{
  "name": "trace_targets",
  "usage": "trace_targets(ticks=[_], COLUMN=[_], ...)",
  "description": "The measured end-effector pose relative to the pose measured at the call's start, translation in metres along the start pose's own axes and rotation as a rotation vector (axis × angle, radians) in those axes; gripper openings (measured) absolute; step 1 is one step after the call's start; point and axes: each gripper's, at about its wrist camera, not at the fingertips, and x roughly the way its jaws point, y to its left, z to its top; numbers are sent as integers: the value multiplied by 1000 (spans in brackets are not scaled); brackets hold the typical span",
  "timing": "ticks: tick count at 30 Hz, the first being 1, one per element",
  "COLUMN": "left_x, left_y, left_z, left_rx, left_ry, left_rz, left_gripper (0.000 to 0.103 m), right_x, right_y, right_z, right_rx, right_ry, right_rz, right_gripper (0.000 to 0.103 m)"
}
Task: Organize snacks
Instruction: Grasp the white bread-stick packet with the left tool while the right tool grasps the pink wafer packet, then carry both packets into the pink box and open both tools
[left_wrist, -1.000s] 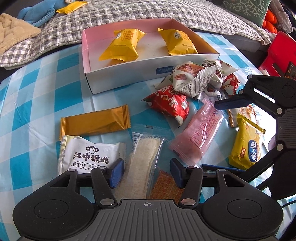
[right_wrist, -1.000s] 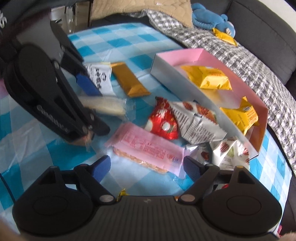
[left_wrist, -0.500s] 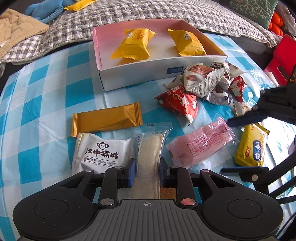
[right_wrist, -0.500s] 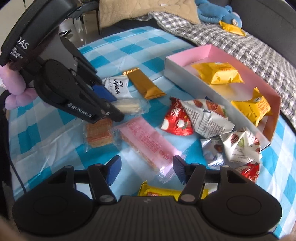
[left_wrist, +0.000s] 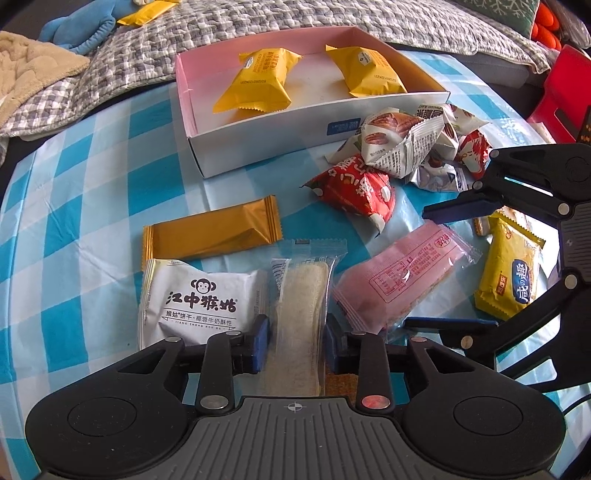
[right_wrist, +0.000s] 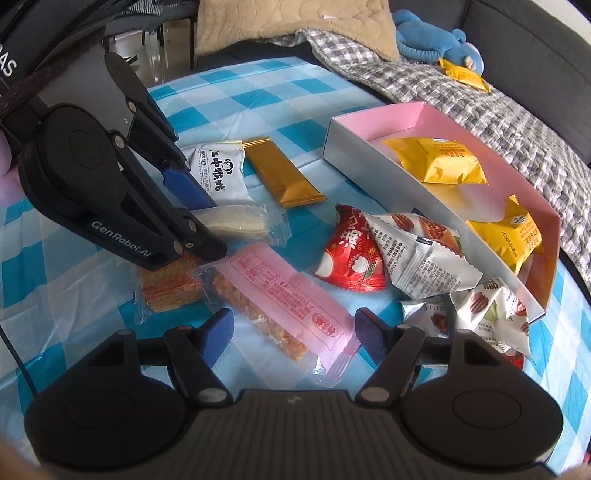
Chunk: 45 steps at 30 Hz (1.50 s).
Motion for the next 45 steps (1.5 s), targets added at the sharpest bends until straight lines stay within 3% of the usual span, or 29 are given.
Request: trace_targets(ticks=[3, 6, 12, 18, 34, 40, 45], left_x=[-1, -4, -10, -20, -50, -60, -56], left_y=[0, 2, 10, 14, 13, 17, 24], left_z=[-1, -2, -2, -2, 15, 39, 78], left_rx=[-6, -17, -59, -82, -113, -160, -168], left_ry=[-1, -10, -24, -56, -177, -218, -226], left_rz=[1, 11, 0, -20, -32, -50, -36], left_gripper=[31, 23, 17, 16, 16, 16, 16], right_x=[-3, -7, -13, -24, -61, -57, -43], right_y=[-1, -2, -1, -3, -40, -66, -94], right_z=[0, 0, 0, -2, 9, 16, 27], right_rx=[3, 13, 26, 48, 221, 323, 419], right_ry=[-4, -6, -5, -22, -173, -191, -172], right_rz=[-7, -1, 28, 20, -19, -75, -129], right_gripper=[48, 38, 31, 28, 28, 28, 28])
